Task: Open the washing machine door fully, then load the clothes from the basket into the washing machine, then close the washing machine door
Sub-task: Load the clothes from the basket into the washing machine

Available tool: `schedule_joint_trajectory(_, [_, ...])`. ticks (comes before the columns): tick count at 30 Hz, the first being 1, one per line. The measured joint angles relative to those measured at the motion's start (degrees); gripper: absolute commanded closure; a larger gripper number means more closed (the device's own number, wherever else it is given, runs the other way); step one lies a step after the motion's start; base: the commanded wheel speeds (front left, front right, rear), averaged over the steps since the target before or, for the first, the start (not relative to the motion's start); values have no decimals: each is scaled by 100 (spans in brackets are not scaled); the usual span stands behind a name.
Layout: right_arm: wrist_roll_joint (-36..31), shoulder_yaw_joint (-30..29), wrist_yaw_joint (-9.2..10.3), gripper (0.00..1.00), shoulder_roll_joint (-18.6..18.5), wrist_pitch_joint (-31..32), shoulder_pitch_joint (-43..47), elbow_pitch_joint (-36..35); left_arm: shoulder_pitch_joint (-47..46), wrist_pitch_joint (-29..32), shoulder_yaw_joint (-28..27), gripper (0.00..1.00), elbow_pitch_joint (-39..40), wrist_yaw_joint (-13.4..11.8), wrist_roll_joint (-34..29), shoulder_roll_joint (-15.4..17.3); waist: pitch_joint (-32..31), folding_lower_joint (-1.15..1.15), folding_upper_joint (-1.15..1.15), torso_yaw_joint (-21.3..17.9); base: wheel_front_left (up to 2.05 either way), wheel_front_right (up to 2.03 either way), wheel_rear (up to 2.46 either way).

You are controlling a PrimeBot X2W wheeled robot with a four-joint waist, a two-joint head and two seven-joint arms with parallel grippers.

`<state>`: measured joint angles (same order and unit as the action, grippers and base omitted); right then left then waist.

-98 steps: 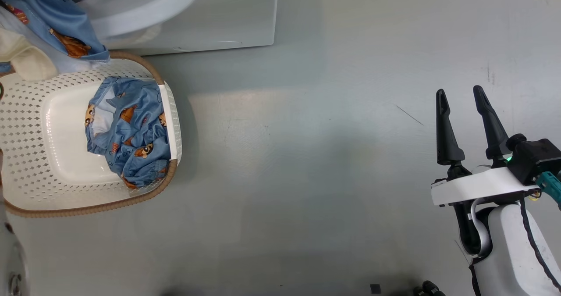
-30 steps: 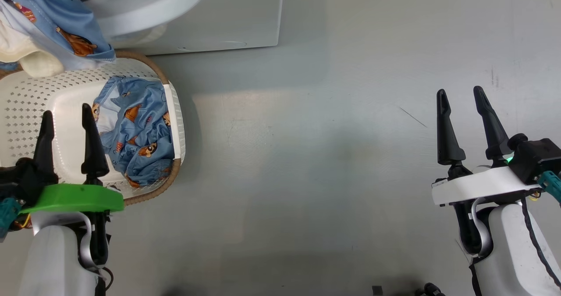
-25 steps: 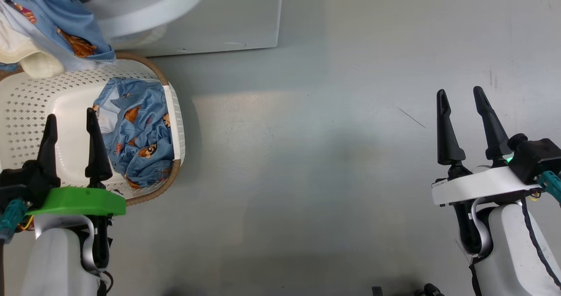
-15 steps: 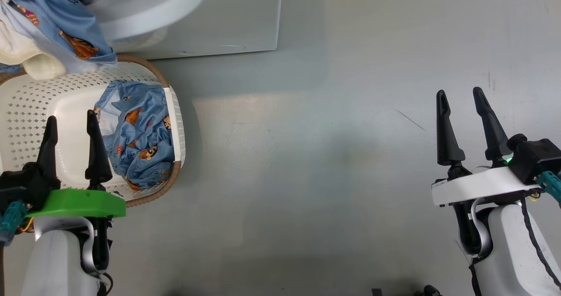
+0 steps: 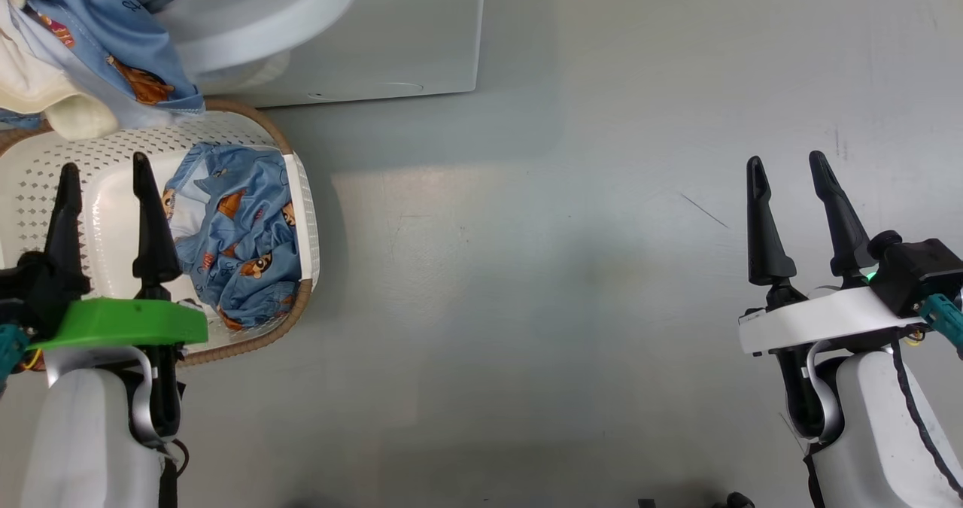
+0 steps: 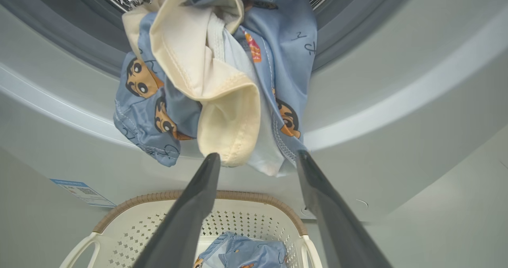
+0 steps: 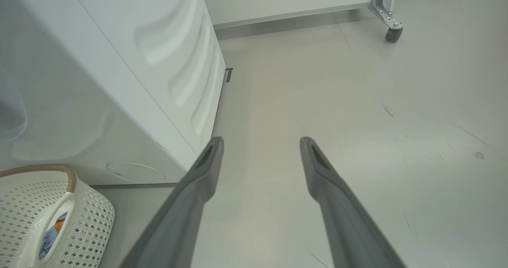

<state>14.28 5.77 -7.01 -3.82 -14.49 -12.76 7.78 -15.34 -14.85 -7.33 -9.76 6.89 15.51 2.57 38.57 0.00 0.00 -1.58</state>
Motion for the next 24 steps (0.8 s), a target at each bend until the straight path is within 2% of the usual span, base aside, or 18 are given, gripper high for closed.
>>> schedule_joint_trajectory(9, [18, 41, 0, 0, 0, 0, 0, 0, -386, 0, -115, 0, -266, 13, 42, 57, 40, 0, 0, -61, 0, 0, 0])
schedule_joint_trajectory(24, [34, 97, -1, 0, 12, 0, -88, -15, -1116, 167, -520, 0, -978, 5, 236, 432, 247, 0, 0, -208, 0, 0, 0])
